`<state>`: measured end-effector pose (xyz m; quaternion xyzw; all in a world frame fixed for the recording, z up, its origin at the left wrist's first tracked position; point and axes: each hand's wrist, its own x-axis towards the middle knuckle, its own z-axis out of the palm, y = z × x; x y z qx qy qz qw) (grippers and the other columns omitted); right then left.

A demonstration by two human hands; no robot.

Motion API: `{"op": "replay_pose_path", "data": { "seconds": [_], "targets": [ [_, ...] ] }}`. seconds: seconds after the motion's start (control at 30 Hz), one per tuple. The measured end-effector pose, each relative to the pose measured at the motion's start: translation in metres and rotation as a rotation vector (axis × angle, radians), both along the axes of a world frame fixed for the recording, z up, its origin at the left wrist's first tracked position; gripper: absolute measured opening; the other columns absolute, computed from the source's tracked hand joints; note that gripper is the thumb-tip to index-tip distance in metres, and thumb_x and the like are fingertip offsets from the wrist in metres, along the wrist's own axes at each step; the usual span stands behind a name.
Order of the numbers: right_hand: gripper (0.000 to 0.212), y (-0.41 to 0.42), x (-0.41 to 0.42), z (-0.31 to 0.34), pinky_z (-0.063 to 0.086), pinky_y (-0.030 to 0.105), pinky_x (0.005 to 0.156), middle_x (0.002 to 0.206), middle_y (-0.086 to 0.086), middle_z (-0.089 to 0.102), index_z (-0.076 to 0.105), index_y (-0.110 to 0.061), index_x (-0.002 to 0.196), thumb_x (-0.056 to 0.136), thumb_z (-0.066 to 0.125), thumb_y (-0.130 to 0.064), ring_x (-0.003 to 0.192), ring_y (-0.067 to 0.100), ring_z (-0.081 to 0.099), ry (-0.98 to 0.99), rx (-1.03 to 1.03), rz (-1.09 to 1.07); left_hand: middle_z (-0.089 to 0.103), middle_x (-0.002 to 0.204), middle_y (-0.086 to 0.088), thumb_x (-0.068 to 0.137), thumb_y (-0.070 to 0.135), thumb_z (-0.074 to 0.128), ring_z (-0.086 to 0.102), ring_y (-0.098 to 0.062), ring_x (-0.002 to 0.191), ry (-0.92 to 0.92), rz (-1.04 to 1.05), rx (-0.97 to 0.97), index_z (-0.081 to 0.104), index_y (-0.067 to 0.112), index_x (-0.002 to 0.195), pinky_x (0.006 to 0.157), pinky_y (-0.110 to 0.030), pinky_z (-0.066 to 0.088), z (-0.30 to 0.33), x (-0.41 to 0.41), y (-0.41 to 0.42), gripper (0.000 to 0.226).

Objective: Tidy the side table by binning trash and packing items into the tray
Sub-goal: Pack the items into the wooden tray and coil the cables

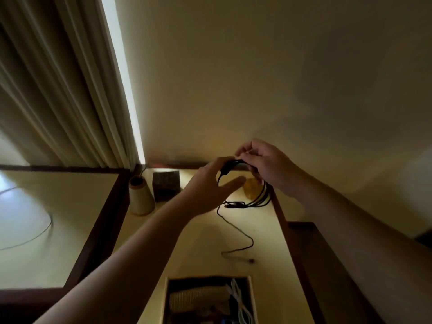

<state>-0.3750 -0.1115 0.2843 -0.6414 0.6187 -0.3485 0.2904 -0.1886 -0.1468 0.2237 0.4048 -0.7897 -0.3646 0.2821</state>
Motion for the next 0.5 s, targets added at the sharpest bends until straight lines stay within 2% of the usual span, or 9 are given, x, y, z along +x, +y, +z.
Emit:
{"op": "replay_pose_path", "data": {
  "seconds": [0.07,0.1,0.17,0.23,0.3,0.4,0.43,0.5],
  "targets": [
    [0.01,0.008,-0.003,0.05,0.04,0.034,0.061,0.07,-0.001,0.049,0.068,-0.027,0.104,0.102,0.06,-0.032,0.062,0.014,0.046,0.013,-0.107,0.003,0.07,0.096,0.008,0.096,0.046,0.067,0.066,-0.006,0.088,0.17,-0.065,0.12,0.07,0.021,0.115,0.085,-0.033,0.051,0.047,-0.01,-0.01,0.031],
    [0.009,0.012,-0.005,0.074,0.04,0.036,0.064,0.071,-0.001,0.049,0.067,-0.028,0.104,0.101,0.062,-0.034,0.063,0.015,0.046,0.044,-0.159,-0.007,0.067,0.084,0.006,0.098,0.042,0.067,0.064,-0.007,0.078,0.244,-0.089,0.174,0.074,0.019,0.105,0.08,-0.032,0.051,0.07,-0.012,-0.011,0.026],
    [0.007,0.02,-0.011,0.118,0.045,0.036,0.067,0.074,-0.004,0.055,0.064,-0.032,0.103,0.1,0.063,-0.039,0.067,0.014,0.053,0.155,-0.249,-0.042,0.057,0.071,0.005,0.101,0.041,0.062,0.056,-0.011,0.072,0.329,-0.145,0.2,0.077,0.019,0.103,0.08,-0.033,0.052,0.113,-0.014,-0.009,0.027],
    [0.008,0.024,-0.019,0.154,0.045,0.032,0.066,0.081,-0.006,0.059,0.062,-0.033,0.102,0.102,0.059,-0.041,0.07,0.011,0.055,0.246,-0.322,-0.097,0.053,0.071,0.004,0.105,0.038,0.056,0.052,-0.016,0.077,0.403,-0.202,0.226,0.077,0.018,0.11,0.083,-0.031,0.052,0.152,-0.015,-0.003,0.03],
    [0.011,0.027,-0.023,0.181,0.042,0.028,0.065,0.09,-0.009,0.059,0.062,-0.032,0.1,0.101,0.059,-0.042,0.073,0.007,0.055,0.289,-0.396,-0.186,0.063,0.077,0.003,0.107,0.031,0.053,0.055,-0.017,0.081,0.454,-0.232,0.233,0.076,0.015,0.115,0.084,-0.03,0.05,0.189,-0.016,0.002,0.029],
    [0.014,0.036,-0.017,0.201,0.039,0.019,0.064,0.098,-0.007,0.055,0.06,-0.028,0.096,0.096,0.066,-0.04,0.082,0.005,0.054,0.351,-0.638,-0.441,0.079,0.098,0.001,0.106,0.027,0.054,0.064,-0.014,0.089,0.432,-0.2,0.151,0.072,0.013,0.118,0.087,-0.033,0.045,0.239,-0.022,0.008,0.026],
    [0.014,0.042,-0.01,0.202,0.039,0.018,0.061,0.095,-0.006,0.056,0.059,-0.027,0.094,0.095,0.068,-0.037,0.08,0.006,0.056,0.301,-0.697,-0.494,0.08,0.102,0.0,0.106,0.027,0.055,0.066,-0.013,0.091,0.426,-0.174,0.12,0.071,0.013,0.119,0.086,-0.033,0.045,0.252,-0.025,0.009,0.025],
    [0.009,0.053,0.006,0.196,0.052,0.022,0.06,0.088,-0.004,0.066,0.061,-0.027,0.094,0.094,0.07,-0.029,0.075,0.012,0.065,0.027,-0.657,-0.458,0.08,0.104,-0.001,0.105,0.027,0.057,0.068,-0.013,0.091,0.458,-0.107,0.102,0.069,0.014,0.119,0.084,-0.033,0.045,0.275,-0.03,0.009,0.023]
  ]
}}
